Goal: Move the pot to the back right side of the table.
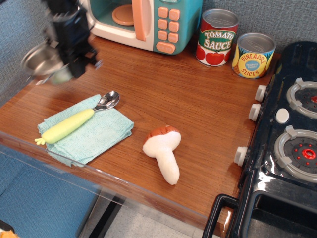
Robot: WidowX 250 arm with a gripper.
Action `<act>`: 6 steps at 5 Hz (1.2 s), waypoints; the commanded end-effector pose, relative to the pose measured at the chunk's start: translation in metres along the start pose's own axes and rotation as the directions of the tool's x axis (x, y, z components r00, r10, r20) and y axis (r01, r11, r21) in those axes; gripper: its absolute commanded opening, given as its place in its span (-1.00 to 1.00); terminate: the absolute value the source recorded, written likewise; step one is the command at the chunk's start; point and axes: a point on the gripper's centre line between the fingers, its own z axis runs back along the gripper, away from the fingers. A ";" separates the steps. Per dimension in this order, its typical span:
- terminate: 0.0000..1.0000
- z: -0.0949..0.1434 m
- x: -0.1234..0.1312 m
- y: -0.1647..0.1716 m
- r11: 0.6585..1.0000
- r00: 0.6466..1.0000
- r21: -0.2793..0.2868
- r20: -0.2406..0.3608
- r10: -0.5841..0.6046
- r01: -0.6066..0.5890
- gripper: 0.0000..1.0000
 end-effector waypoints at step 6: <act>-1.00 -0.009 0.057 -0.197 0.892 0.911 -0.186 0.098 -0.401 0.412 1.00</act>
